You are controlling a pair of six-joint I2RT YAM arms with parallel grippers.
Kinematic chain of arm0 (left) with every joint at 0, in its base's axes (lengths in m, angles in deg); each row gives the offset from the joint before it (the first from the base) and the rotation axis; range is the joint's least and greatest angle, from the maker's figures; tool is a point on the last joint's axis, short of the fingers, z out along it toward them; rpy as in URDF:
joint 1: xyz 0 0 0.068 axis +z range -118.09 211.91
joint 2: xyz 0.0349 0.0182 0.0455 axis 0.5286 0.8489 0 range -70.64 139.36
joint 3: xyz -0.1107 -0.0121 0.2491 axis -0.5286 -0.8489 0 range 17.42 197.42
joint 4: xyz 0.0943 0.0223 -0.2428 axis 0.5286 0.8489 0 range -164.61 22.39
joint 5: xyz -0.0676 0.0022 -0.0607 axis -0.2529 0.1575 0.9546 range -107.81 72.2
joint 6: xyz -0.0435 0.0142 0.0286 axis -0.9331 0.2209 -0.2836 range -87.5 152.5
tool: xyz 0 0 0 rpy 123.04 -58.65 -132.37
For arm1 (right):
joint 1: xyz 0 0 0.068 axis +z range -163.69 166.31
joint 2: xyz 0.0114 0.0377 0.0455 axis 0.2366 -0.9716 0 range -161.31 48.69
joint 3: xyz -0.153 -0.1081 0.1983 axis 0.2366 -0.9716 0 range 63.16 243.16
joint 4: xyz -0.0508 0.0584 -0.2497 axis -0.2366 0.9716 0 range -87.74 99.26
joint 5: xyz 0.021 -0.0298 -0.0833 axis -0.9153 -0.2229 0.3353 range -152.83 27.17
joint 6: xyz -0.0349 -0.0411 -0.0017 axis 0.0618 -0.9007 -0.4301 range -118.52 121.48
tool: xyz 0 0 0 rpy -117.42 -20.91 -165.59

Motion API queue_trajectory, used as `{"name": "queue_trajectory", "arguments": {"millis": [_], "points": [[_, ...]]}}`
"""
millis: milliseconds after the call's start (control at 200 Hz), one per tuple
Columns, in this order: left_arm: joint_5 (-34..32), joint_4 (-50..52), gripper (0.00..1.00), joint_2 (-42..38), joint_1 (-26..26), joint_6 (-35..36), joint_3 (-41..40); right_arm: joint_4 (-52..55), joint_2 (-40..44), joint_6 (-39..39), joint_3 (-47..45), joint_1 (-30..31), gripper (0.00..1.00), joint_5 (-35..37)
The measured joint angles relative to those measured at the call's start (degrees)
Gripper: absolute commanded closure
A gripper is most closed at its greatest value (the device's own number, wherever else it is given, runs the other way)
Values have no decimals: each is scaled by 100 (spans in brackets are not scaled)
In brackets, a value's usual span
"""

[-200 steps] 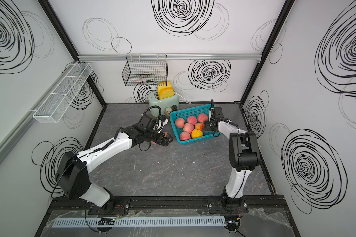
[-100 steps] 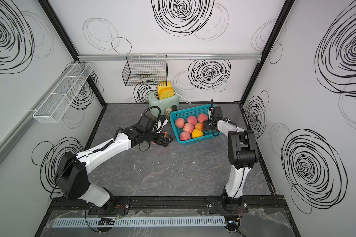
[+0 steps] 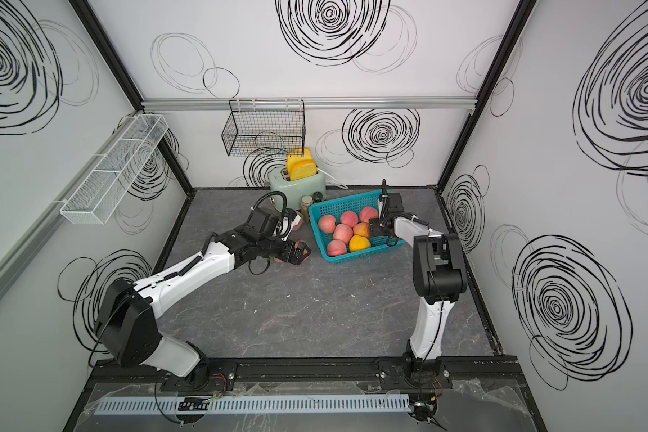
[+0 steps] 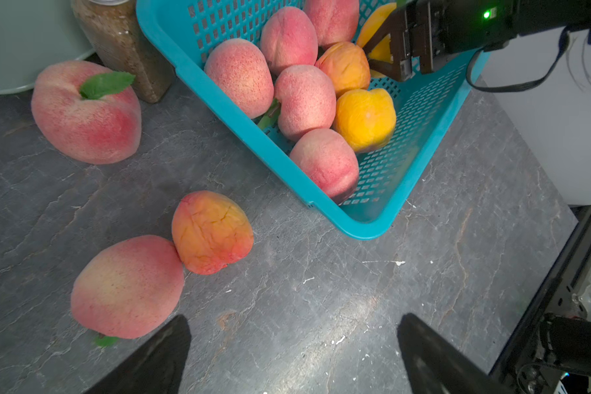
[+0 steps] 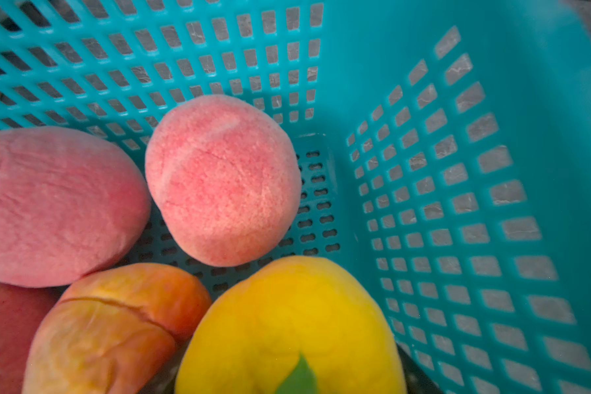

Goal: Put the peaches into the basket
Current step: Place the peach in the basket.

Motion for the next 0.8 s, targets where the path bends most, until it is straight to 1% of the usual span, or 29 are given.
{"name": "queue_trajectory", "arguments": {"millis": [415, 585, 800], "points": [[0, 2, 2, -63, 28, 0, 0, 11, -9, -2, 4, 11, 21, 0], [-2, 2, 2, -85, 28, 0, 0, 13, -9, -4, 7, 11, 17, 0], [2, 0, 2, -94, 28, 0, 0, 24, -9, 0, 37, 33, 16, 2]]}}
